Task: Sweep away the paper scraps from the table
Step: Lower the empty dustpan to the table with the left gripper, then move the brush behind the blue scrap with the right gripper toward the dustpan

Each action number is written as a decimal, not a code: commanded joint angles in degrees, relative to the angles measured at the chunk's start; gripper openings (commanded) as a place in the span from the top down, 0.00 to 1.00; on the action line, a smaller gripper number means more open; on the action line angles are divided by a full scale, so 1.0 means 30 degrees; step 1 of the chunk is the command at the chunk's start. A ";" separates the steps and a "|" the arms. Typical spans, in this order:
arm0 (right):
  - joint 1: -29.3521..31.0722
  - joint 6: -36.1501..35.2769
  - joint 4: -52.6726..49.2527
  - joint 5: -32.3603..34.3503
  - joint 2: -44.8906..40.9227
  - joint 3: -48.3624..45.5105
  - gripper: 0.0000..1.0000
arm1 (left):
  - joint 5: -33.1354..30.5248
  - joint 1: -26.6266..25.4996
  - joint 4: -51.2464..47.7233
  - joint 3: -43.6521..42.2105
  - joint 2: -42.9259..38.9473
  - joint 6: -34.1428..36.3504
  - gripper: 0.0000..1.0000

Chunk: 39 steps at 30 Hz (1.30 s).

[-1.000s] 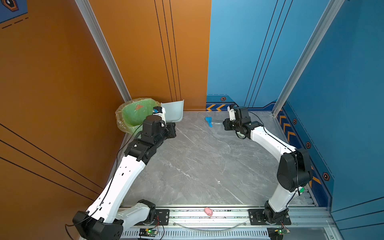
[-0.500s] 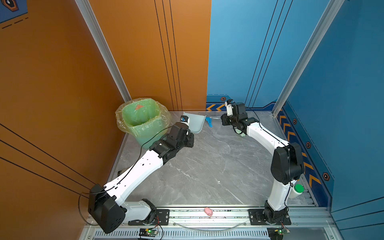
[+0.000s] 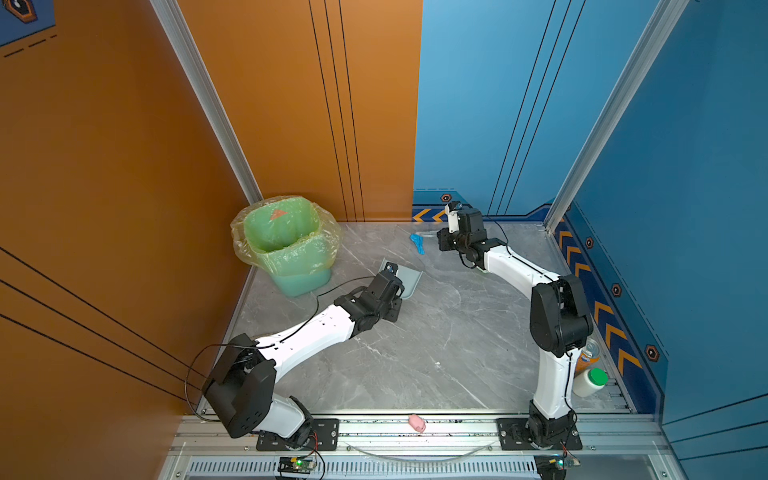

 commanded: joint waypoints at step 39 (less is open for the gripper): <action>0.1294 -0.1308 -0.3558 0.2202 0.4257 0.1888 1.00 | -0.0887 -0.0618 0.2620 -0.0348 0.5871 -0.1429 1.00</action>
